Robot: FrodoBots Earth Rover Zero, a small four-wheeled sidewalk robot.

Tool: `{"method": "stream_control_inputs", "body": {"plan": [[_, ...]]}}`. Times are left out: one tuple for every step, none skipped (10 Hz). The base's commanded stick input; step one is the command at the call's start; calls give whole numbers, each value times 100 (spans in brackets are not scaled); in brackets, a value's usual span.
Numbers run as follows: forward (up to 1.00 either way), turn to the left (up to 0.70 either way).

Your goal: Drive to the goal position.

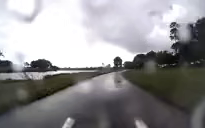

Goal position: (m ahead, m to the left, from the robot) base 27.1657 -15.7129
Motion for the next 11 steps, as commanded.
{"method": "stream_control_inputs", "body": {"plan": [[100,0],[100,0],[100,0],[100,0],[100,0],[100,-1],[100,-30],[100,-40],[100,-15],[100,0],[100,0]]}}
